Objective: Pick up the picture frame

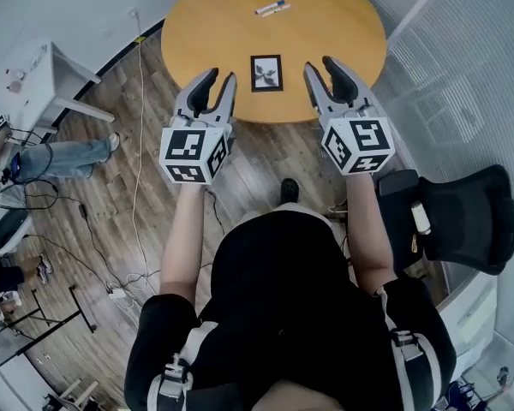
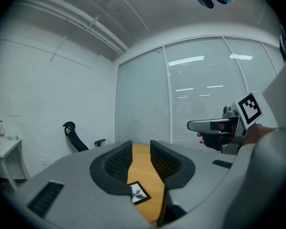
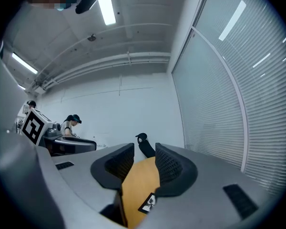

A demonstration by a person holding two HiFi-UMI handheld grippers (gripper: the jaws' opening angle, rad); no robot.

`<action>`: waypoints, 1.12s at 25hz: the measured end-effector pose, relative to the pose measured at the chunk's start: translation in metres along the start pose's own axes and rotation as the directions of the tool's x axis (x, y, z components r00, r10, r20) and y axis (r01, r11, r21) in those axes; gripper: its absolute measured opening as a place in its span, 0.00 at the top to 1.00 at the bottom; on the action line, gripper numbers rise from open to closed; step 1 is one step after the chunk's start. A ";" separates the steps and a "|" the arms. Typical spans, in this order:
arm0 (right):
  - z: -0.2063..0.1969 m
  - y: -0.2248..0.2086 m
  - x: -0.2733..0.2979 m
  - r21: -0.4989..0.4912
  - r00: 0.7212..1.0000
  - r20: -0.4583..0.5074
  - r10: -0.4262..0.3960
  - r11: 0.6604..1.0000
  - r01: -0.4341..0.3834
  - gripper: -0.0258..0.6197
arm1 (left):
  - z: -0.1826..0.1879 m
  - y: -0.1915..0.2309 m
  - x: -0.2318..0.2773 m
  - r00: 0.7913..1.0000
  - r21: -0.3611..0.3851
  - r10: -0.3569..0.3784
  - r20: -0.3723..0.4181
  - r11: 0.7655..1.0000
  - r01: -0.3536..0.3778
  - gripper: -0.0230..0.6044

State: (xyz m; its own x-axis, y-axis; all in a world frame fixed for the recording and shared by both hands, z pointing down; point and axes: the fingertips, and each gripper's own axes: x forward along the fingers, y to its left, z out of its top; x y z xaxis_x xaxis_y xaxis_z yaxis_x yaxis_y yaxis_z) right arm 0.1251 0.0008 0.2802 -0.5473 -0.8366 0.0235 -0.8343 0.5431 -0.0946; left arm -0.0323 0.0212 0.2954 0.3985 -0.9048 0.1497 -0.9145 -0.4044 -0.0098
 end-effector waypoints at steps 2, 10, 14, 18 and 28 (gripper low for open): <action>-0.002 -0.018 0.010 0.002 1.000 -0.004 0.013 1.000 -0.013 0.72 | -0.001 -0.003 0.019 1.000 -0.002 0.012 -0.005 1.000 -0.012 0.79; -0.021 -0.060 0.036 0.015 0.996 -0.056 0.067 0.998 -0.066 0.72 | -0.018 -0.016 0.063 0.998 -0.035 0.051 -0.042 0.998 -0.053 0.79; -0.051 -0.064 0.045 0.040 0.991 -0.097 0.090 0.995 -0.086 0.72 | -0.045 -0.017 0.075 0.994 -0.051 0.055 -0.091 0.997 -0.059 0.79; -0.077 -0.067 0.069 0.058 0.985 -0.145 0.090 0.995 -0.083 0.71 | -0.063 -0.003 0.092 0.992 -0.064 0.044 -0.122 0.997 -0.052 0.79; -0.121 -0.071 0.139 0.058 0.963 -0.262 0.061 0.997 -0.048 0.71 | -0.099 0.056 0.147 0.981 -0.102 0.002 -0.193 0.995 -0.022 0.79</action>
State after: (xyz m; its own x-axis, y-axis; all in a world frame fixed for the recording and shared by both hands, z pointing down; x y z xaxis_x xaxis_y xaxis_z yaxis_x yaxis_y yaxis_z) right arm 0.1006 -0.1453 0.4110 -0.5956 -0.7539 0.2773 -0.8020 0.5775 -0.1527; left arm -0.0319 -0.1214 0.4148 0.3757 -0.8630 0.3377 -0.9254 -0.3686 0.0876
